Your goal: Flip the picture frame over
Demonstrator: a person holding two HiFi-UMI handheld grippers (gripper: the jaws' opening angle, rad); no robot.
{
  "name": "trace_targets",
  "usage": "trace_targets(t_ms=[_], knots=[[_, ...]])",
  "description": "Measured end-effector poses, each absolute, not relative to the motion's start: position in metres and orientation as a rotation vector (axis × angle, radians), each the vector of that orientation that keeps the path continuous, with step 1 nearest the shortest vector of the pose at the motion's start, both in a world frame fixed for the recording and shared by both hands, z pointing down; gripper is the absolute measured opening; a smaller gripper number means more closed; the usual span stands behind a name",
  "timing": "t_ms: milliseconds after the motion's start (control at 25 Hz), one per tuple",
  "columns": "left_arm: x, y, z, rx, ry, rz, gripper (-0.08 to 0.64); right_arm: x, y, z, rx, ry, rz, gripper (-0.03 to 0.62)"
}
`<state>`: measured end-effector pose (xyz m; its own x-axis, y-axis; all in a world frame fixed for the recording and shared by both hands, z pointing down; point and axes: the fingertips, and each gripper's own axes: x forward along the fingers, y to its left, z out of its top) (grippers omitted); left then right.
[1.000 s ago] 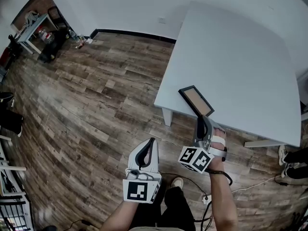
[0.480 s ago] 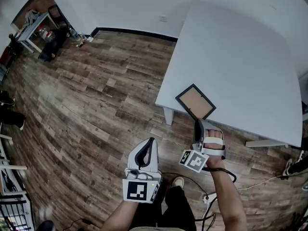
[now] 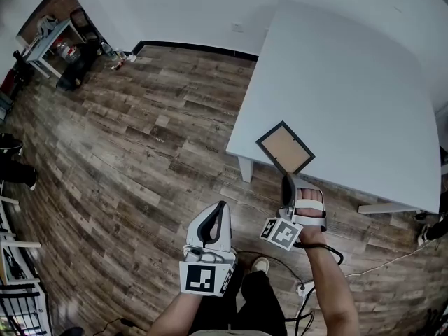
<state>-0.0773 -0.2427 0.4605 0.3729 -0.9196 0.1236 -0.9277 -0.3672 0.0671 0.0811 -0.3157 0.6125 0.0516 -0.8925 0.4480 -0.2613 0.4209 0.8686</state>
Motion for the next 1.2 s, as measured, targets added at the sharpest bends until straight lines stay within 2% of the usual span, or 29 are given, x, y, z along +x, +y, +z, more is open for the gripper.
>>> trace_targets(t_ms=[120, 240, 400, 680, 880, 1200], knots=[[-0.077, -0.242, 0.460, 2.500, -1.685, 0.098, 0.000, 0.080, -0.316, 0.612, 1.086, -1.505, -0.635, 0.123], [-0.078, -0.241, 0.459, 2.501, -1.685, 0.100, 0.000, 0.079, -0.314, 0.611, 1.087, -1.526, -0.612, 0.181], [-0.078, -0.239, 0.457, 2.503, -1.690, 0.095, 0.000, 0.081, -0.311, 0.607, 1.122, -1.571, -0.579, 0.196], [-0.077, -0.242, 0.444, 2.519, -1.699, 0.068, 0.000, 0.086, -0.307, 0.574, 1.262, -1.666, -0.487, 0.193], [-0.077, -0.243, 0.426, 2.536, -1.703, 0.034, 0.000, 0.087, -0.299, 0.530, 1.439, -1.848, -0.309, 0.189], [-0.075, -0.243, 0.382, 2.573, -1.713, -0.040, 0.000, 0.097, -0.274, 0.449, 1.710, -2.117, -0.025, 0.117]])
